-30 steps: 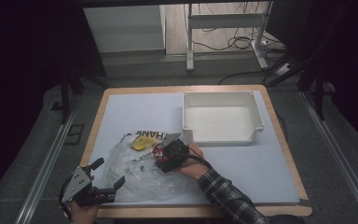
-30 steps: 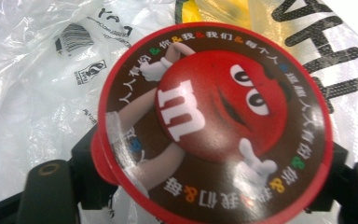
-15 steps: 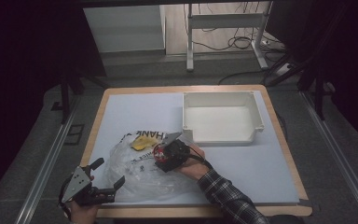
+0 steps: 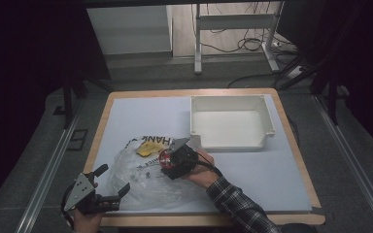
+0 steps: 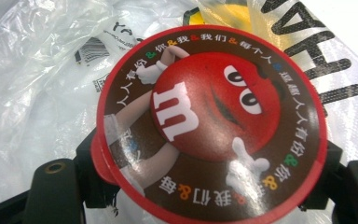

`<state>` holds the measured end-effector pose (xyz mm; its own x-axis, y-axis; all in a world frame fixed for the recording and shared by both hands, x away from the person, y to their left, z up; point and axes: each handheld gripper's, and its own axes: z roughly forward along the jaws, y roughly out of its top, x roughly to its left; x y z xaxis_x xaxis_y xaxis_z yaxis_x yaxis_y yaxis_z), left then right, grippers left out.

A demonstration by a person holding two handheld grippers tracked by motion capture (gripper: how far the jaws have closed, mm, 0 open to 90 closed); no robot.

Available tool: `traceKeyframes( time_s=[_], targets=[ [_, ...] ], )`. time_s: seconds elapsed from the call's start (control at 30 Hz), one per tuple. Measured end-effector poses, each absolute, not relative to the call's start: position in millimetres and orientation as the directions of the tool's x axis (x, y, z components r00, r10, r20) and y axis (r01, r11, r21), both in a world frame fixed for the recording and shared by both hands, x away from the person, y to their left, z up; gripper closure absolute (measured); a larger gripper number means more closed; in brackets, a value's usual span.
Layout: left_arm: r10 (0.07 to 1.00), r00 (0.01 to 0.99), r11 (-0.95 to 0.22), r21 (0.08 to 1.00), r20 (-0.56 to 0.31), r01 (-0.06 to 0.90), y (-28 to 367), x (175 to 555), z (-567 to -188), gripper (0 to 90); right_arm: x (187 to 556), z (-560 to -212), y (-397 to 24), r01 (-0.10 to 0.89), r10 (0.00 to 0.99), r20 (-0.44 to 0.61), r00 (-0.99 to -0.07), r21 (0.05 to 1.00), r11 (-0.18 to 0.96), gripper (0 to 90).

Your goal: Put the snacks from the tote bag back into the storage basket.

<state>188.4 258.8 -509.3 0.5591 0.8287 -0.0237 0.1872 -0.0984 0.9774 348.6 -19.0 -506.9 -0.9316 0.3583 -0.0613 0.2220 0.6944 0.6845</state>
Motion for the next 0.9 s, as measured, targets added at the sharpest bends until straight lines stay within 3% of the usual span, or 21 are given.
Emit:
traceKeyframes(
  time_s=[0.9],
  targets=[
    [0.839, 0.543, -0.085, 0.982, -0.021, 0.169, 260, 188, -509, 0.0, 345, -483, -43, 0.206, 0.368, -0.078, -0.927, 0.712, 0.671, 26.0]
  ],
)
